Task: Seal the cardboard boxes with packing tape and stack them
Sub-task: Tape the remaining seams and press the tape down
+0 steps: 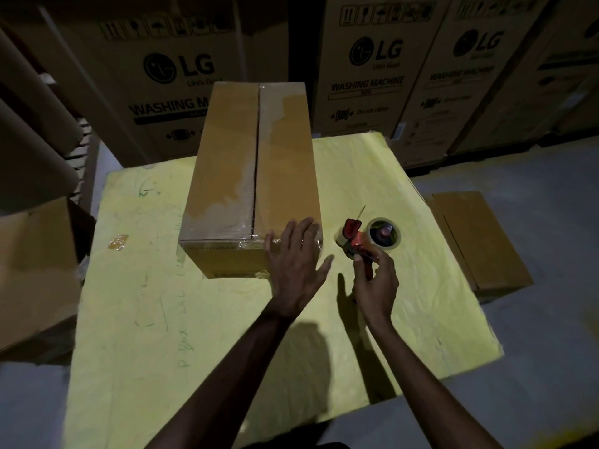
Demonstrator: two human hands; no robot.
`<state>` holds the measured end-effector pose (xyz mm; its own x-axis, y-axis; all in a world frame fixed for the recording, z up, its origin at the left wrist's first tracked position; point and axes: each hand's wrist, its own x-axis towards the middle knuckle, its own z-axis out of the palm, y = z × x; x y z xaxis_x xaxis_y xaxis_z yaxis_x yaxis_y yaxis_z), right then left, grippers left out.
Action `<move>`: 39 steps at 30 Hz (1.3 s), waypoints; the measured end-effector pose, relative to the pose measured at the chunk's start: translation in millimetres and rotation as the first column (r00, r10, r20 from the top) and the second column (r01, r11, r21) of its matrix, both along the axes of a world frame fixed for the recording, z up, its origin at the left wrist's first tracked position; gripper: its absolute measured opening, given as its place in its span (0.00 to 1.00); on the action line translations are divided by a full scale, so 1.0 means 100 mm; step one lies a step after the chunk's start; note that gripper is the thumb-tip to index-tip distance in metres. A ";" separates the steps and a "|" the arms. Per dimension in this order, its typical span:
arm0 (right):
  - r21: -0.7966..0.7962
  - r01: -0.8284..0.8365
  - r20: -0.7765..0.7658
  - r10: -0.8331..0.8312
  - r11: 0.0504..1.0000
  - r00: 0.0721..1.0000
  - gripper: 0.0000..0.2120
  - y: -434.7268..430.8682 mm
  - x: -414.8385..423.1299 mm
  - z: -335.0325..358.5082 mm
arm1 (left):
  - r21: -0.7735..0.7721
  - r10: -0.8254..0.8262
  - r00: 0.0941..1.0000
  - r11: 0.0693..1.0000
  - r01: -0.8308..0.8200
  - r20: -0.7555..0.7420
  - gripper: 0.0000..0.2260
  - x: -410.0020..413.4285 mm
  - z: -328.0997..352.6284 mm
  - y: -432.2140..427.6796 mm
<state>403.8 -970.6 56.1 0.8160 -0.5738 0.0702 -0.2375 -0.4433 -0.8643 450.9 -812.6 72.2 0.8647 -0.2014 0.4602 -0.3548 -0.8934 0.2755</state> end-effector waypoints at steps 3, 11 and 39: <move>-0.040 -0.266 0.146 0.269 0.963 0.952 0.21 0.32 0.00 0.36 | -0.003 -0.122 0.992 0.992 0.122 -0.041 0.30 -0.10 0.04 0.27; -0.425 -0.640 -0.012 0.703 0.640 0.711 0.10 0.50 0.73 0.77 | -0.181 -0.263 0.965 0.948 0.261 0.015 0.15 0.16 0.41 1.31; -0.440 -0.729 -0.174 0.746 0.525 0.642 0.09 0.21 0.93 1.02 | 0.017 -0.282 0.881 0.950 0.311 -0.380 0.18 0.76 0.98 2.48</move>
